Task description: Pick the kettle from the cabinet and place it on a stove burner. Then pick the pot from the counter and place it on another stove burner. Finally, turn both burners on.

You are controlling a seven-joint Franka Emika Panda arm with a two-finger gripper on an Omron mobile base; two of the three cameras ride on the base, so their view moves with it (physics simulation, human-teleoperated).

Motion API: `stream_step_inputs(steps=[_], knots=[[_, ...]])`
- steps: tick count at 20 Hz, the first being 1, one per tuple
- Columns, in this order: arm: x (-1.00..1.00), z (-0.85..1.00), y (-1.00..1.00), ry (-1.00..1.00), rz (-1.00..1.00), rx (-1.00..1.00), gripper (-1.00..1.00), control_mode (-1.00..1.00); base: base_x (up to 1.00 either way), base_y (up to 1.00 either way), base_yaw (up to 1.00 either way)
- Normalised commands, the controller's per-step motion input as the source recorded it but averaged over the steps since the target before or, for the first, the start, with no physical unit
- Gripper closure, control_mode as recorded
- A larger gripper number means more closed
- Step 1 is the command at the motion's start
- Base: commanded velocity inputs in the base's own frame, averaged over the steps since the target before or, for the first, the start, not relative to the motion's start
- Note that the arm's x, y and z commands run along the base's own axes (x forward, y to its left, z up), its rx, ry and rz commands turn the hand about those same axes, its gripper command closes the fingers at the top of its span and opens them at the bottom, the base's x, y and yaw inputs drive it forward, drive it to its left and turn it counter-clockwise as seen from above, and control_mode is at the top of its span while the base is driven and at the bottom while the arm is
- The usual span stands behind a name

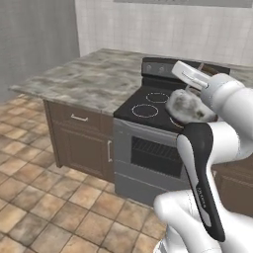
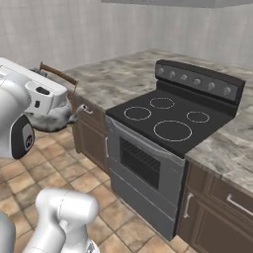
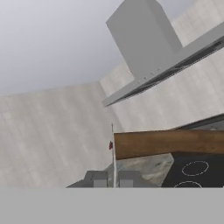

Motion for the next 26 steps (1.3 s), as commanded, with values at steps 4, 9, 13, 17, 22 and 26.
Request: stream_step_inputs(steps=[4,9,13,17,22,26], knots=[[0.00,0.00,0.00,0.00,0.00,0.00,1.00,1.00,0.28,0.25,-0.25],[0.00,0.00,0.00,0.00,0.00,0.00,1.00,1.00,0.26,0.23,-0.24],[0.00,0.00,0.00,0.00,0.00,0.00,1.00,1.00,0.27,0.21,-0.24],[0.00,0.00,0.00,0.00,0.00,0.00,1.00,1.00,0.38,0.21,-0.23],[0.00,0.00,0.00,0.00,0.00,0.00,1.00,1.00,0.54,0.21,-0.18],[0.00,0.00,0.00,0.00,0.00,0.00,1.00,1.00,0.53,0.28,-0.17]])
